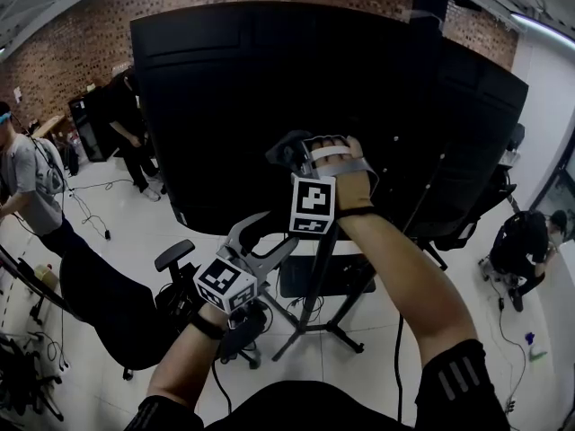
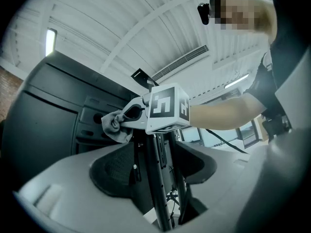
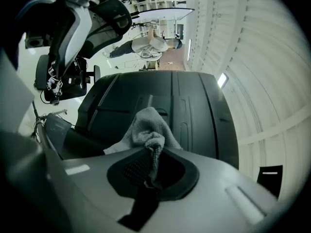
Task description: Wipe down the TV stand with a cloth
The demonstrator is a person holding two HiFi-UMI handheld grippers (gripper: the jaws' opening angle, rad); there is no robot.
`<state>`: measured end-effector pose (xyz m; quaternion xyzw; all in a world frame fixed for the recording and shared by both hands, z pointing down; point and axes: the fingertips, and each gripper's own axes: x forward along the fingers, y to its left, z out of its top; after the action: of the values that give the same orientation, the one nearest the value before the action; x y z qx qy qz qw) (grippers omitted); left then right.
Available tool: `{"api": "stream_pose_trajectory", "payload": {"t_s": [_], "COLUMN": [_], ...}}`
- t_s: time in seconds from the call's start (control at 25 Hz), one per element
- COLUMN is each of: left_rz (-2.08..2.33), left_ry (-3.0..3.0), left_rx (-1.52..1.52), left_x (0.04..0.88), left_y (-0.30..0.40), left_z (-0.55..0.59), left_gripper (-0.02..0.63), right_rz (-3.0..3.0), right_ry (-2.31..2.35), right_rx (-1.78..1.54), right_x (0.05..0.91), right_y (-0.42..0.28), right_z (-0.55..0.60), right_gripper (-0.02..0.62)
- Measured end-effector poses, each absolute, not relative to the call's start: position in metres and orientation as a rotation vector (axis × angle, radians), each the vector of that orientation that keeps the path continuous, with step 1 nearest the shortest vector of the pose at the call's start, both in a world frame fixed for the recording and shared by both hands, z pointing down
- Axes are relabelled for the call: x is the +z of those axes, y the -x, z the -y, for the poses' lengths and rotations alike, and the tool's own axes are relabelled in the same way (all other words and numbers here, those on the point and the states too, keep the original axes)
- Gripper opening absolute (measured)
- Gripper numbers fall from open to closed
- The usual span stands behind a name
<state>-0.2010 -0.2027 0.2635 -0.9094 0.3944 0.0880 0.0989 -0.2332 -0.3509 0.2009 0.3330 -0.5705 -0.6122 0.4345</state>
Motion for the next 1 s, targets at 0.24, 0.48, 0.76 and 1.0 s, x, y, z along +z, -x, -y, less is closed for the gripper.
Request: {"api": "stream_pose_trajectory", "payload": {"t_s": [0.24,0.48,0.76,1.0], "left_rz": [-1.161,-1.178,-1.239,-1.295], "left_ry": [2.679,2.675,2.647,2.623], "left_rx": [0.26,0.263,0.257,0.251], "left_x": [0.263,0.265,0.262,0.267], "left_y": [0.213,0.224,0.243,0.259], "left_z": [0.194,0.189,0.181,0.174], "left_gripper": [0.282,0.282,0.282,0.282], "right_rz": [1.476,1.535,1.598,1.641], "right_ry": [-0.85,-0.829,-0.768,-0.755], "right_rx": [-1.489,-1.544,-1.576,-1.559], "right_x": [0.203,0.204,0.214,0.215], "right_y": [0.239,0.267,0.309,0.324], "right_z": [0.353,0.339,0.332,0.33], "right_gripper": [0.02,0.02,0.02,0.021]}}
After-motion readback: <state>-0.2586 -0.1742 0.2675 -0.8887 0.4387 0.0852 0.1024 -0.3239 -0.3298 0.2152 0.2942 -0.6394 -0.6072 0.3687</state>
